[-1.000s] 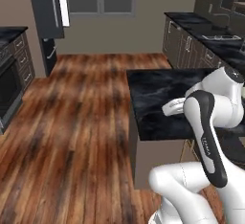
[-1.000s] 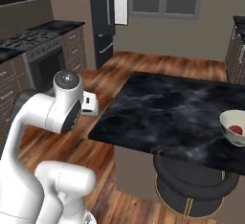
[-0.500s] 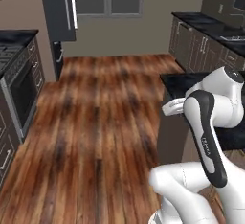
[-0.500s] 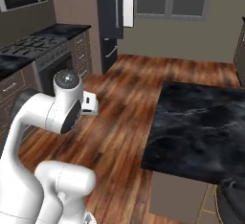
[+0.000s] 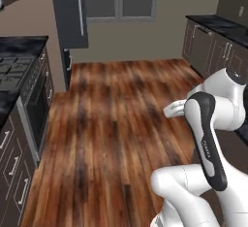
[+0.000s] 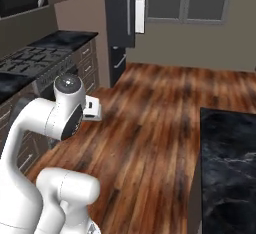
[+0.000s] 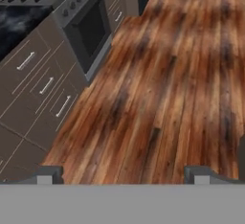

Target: Retrieve the pear and banana from the fridge and place them into the bowl on the dining table.

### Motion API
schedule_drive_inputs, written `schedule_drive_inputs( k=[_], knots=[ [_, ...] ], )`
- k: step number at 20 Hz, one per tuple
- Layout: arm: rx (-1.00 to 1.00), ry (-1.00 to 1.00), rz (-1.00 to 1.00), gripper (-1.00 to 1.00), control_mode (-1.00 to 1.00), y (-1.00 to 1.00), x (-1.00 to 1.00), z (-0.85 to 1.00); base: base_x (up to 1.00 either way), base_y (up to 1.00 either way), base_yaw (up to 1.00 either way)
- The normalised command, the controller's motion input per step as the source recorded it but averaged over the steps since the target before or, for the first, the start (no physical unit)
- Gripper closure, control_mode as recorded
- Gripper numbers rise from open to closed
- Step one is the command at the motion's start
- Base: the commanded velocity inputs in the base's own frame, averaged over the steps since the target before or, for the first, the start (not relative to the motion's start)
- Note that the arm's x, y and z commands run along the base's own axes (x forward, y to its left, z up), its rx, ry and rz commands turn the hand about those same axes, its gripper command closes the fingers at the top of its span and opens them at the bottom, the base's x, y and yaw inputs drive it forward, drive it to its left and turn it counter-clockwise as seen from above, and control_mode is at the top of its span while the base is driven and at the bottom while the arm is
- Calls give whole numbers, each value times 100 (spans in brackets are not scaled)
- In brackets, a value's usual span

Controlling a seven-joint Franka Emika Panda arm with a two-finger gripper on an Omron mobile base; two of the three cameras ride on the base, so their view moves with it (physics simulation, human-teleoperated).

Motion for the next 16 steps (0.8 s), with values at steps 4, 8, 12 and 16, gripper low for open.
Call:
schedule_drive_inputs(
  k=[4,8,12,16],
  knots=[
    [0,0,0,-100,100,0,0,0,100,3,-3],
    [0,0,0,-100,100,0,0,0,100,-23,-3],
    [0,0,0,-100,100,0,0,0,100,-41,-14],
    [0,0,0,-100,100,0,0,0,100,-31,-34]
  ],
)
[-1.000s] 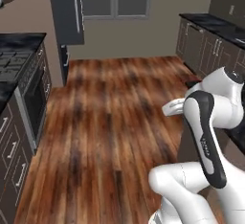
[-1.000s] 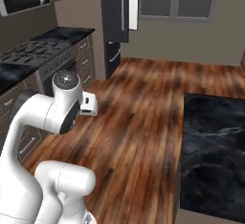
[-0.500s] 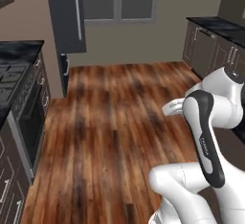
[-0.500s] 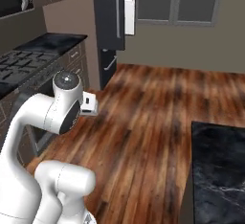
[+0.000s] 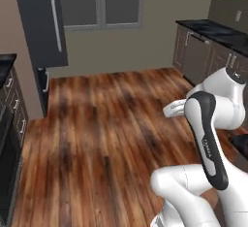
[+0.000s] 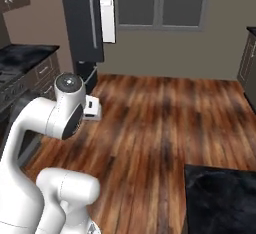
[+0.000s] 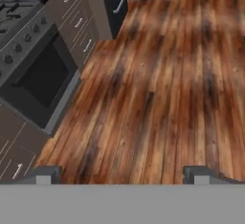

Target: Retrieve the pear and banana from the fridge and place them into the bowl on the dining table.

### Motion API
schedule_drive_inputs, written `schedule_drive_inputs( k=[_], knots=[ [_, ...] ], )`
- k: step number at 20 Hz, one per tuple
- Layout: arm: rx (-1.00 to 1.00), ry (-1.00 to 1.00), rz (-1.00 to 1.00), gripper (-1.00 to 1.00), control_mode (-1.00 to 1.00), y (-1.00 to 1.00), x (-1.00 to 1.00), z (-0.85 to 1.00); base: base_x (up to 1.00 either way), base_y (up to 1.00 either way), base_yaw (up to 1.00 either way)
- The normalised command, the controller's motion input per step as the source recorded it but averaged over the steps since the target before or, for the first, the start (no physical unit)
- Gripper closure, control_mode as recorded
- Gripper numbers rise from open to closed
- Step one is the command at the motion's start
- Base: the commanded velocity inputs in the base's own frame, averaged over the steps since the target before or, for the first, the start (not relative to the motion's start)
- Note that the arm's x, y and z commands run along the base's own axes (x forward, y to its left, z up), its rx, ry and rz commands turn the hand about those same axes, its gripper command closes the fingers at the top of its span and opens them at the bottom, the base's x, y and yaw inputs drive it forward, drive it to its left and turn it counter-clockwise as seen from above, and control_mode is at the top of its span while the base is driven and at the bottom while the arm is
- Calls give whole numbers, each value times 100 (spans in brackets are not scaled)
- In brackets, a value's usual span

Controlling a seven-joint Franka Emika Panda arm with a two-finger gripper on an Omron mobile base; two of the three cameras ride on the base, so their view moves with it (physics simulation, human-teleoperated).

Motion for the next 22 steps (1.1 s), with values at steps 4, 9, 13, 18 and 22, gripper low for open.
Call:
schedule_drive_inputs(
  k=[4,9,13,18,22],
  knots=[
    [0,0,0,-100,100,0,0,0,100,-23,-42],
    [0,0,0,-100,100,0,0,0,100,-2,-37],
    [0,0,0,-100,100,0,0,0,100,17,-29],
    [0,0,0,-100,100,0,0,0,100,2,8],
    [0,0,0,-100,100,0,0,0,100,0,33]
  ],
)
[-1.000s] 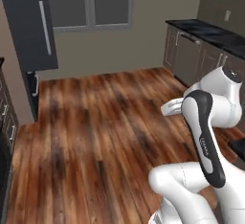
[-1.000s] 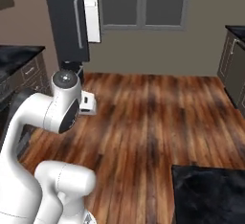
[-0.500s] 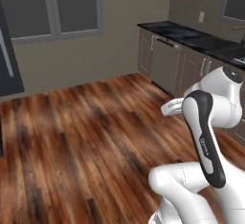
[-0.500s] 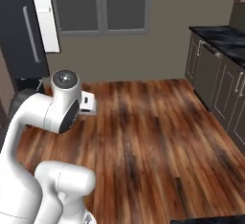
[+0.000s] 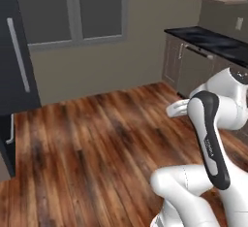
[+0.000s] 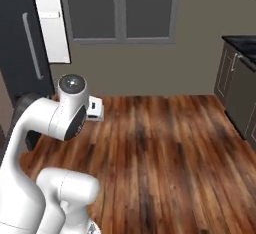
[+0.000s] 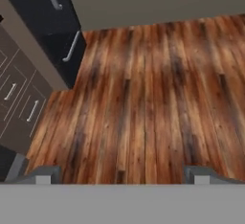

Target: Retrieve the pear and banana from the fridge and place them into the bowl on the dining table.

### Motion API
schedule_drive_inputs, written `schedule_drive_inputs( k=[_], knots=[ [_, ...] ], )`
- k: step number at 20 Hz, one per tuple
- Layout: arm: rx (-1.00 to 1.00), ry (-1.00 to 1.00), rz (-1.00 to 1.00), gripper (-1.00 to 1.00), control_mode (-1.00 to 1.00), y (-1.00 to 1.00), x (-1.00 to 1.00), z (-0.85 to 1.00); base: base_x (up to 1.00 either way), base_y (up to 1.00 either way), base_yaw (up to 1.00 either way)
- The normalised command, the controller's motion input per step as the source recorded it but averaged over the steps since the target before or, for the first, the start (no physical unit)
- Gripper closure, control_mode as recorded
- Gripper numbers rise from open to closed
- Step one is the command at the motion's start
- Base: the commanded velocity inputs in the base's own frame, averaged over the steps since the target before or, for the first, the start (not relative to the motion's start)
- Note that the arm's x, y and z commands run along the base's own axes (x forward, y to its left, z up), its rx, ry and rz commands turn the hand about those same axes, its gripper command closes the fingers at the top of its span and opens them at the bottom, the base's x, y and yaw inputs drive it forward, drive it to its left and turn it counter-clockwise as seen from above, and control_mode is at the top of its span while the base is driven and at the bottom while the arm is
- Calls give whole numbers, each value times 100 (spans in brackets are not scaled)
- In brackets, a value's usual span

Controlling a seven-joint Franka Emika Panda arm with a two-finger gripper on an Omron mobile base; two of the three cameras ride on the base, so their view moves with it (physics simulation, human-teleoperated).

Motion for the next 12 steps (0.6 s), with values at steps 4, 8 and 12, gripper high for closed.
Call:
schedule_drive_inputs(
  k=[4,8,12],
  knots=[
    [0,0,0,-100,100,0,0,0,100,-5,43],
    [0,0,0,-100,100,0,0,0,100,-18,44],
    [0,0,0,-100,100,0,0,0,100,-32,44]
  ],
)
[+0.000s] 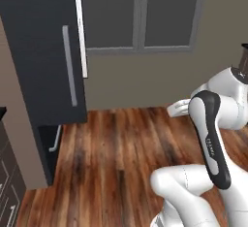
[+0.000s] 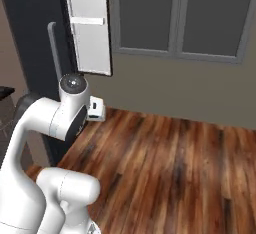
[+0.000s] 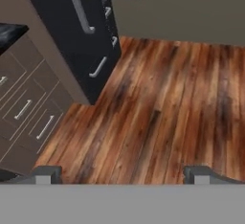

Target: Retrieve the pear and banana from the fridge and place them into the bowl on the dining table.

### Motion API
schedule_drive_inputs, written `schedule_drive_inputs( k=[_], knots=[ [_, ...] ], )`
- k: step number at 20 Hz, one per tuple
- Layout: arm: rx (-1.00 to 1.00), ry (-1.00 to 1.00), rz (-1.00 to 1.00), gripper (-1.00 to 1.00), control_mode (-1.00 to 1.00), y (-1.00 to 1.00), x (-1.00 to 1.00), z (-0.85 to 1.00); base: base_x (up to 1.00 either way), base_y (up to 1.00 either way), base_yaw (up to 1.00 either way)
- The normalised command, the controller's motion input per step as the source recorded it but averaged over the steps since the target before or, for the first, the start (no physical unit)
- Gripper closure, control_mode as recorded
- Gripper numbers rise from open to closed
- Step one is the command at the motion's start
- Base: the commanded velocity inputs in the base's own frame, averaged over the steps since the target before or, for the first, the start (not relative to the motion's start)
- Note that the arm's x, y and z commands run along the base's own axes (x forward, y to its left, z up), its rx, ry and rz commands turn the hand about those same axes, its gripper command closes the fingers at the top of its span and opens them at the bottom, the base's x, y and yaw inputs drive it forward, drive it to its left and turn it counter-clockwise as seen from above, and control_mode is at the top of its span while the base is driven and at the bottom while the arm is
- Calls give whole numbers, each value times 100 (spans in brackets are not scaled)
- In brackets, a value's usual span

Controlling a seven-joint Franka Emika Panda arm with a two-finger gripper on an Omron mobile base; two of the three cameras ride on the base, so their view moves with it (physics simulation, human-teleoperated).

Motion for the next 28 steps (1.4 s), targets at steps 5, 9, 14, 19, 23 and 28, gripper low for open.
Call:
schedule_drive_inputs(
  k=[5,9,14,19,23,28],
  knots=[
    [0,0,0,-100,100,0,0,0,100,-40,46],
    [0,0,0,-100,100,0,0,0,100,-56,49],
    [0,0,0,-100,100,0,0,0,91,-70,50],
    [0,0,0,-100,100,0,0,0,17,-100,39],
    [0,0,0,-100,100,0,0,0,35,-96,36],
    [0,0,0,-100,100,0,0,0,68,-53,45]
  ],
)
